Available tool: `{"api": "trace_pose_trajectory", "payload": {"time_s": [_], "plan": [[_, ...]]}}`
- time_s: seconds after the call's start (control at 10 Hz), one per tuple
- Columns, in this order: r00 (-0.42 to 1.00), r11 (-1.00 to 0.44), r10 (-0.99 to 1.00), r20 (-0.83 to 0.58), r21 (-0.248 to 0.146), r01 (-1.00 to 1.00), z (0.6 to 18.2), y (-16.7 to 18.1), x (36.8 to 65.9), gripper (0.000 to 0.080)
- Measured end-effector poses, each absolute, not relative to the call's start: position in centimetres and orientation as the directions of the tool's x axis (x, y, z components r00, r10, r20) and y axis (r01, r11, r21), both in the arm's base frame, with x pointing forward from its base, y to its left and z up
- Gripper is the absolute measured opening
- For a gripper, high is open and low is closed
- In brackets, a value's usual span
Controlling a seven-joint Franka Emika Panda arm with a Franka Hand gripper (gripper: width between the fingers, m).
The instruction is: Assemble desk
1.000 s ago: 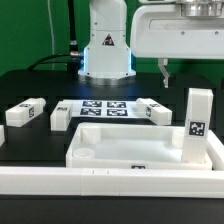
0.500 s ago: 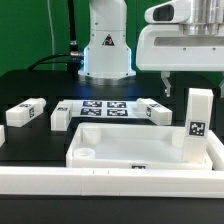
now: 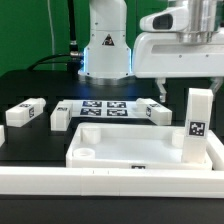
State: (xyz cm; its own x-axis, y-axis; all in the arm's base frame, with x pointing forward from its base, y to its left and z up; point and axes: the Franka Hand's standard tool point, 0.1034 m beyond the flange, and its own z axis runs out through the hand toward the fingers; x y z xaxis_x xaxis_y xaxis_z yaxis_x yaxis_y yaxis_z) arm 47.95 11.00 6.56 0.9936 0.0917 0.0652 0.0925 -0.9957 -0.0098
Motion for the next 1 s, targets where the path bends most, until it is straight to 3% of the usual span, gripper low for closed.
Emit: {"api": "trace_pose_trajectory", "payload": {"time_s": [0.5,1.0], "plan": [[0.996,-0.996,0.086,-0.003,-0.017,0.086,6.1,10.3,46.8,0.0649],[0.921,-0.988,0.143,-0.361,0.002,0.155,5.8,9.0,44.2,0.0649]]}}
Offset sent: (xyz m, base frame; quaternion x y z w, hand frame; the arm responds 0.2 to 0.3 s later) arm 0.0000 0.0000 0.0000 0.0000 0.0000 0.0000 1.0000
